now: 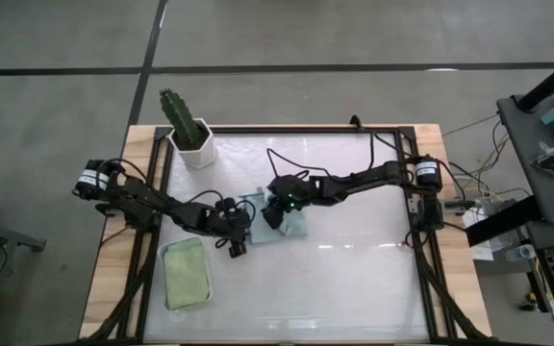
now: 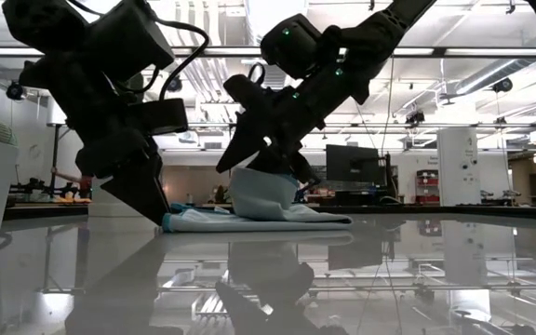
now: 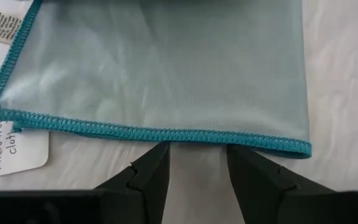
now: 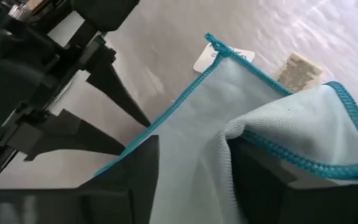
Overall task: Fold microfiber towels
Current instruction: Fold the light blue microfiber towel
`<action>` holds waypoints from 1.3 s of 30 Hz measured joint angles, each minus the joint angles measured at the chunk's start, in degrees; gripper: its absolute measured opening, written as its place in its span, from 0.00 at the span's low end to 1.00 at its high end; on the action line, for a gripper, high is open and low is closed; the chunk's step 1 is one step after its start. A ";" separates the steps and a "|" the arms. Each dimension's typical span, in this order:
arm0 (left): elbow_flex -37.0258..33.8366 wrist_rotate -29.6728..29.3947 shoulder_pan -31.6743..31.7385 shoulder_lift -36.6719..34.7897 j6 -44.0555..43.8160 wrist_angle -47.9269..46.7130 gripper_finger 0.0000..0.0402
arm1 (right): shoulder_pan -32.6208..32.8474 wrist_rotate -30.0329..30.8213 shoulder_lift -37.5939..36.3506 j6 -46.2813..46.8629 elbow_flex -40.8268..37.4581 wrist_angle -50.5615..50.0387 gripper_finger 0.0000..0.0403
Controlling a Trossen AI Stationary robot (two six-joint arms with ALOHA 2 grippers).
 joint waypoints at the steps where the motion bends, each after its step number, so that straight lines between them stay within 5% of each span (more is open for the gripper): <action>1: 0.00 0.00 0.00 0.00 0.00 0.02 0.36 | 0.00 0.48 0.04 -0.14 -0.02 0.02 0.46; 14: 0.00 -0.15 0.00 0.00 -0.02 0.05 0.36 | 2.33 -0.06 0.11 -5.05 -0.17 4.27 0.62; 29: 0.11 -0.16 0.00 -0.04 -0.04 0.00 0.36 | 2.10 1.32 -7.17 -24.49 -3.74 -8.97 0.57; 39: 0.07 -0.16 0.00 -0.09 -0.04 0.33 0.36 | -1.61 1.73 -7.39 -23.69 -15.04 7.36 0.56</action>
